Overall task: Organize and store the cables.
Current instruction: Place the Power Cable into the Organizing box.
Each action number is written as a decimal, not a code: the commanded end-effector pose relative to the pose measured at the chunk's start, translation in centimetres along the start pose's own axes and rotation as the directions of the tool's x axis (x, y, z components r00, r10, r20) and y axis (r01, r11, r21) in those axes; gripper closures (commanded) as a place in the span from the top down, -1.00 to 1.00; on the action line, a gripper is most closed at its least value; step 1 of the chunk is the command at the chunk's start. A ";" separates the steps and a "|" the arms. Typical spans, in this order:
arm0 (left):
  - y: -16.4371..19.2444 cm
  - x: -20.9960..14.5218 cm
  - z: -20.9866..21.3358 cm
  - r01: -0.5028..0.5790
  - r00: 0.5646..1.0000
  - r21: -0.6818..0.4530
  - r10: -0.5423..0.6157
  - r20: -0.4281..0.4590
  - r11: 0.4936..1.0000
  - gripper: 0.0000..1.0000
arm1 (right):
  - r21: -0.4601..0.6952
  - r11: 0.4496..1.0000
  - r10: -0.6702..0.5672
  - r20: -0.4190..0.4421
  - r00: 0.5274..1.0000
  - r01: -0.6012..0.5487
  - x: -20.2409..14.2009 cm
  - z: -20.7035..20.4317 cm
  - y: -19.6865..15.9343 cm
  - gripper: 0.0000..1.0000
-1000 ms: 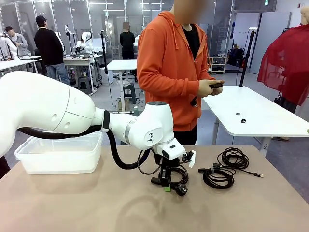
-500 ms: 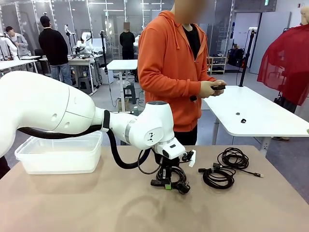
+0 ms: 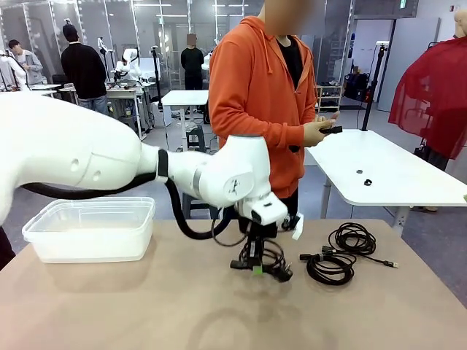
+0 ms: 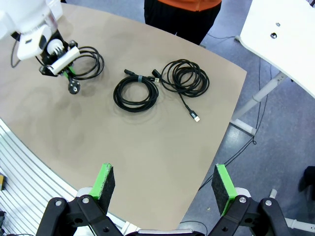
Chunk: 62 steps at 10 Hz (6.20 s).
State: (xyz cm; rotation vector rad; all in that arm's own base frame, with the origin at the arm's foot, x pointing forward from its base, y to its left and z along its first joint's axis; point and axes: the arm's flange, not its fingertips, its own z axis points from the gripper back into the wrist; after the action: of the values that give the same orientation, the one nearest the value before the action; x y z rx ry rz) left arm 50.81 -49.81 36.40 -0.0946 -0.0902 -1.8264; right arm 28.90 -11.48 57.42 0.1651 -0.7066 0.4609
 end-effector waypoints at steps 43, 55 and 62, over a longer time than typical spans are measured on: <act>-8.7 -51.8 19.9 -0.502 0.864 0.176 0.497 0.075 0.847 -0.64 | 0.005 1.000 0.003 0.003 1.000 -0.003 -0.1 0.0 -0.1 1.00; -3.1 -59.4 9.7 -0.495 0.868 0.084 0.489 0.083 0.865 -0.64 | 0.005 1.000 0.003 0.003 1.000 -0.003 -0.1 0.0 -0.1 1.00; -5.3 -60.5 8.8 -0.474 0.877 0.061 0.464 0.124 0.879 0.65 | 0.005 1.000 0.003 0.003 1.000 -0.003 -0.1 0.0 -0.1 1.00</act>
State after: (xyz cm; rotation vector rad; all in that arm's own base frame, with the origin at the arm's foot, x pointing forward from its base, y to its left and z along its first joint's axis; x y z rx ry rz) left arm 62.27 10.13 37.96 -0.1105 -0.1740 -1.3025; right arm 28.90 -11.46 57.43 0.1647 -0.7065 0.4608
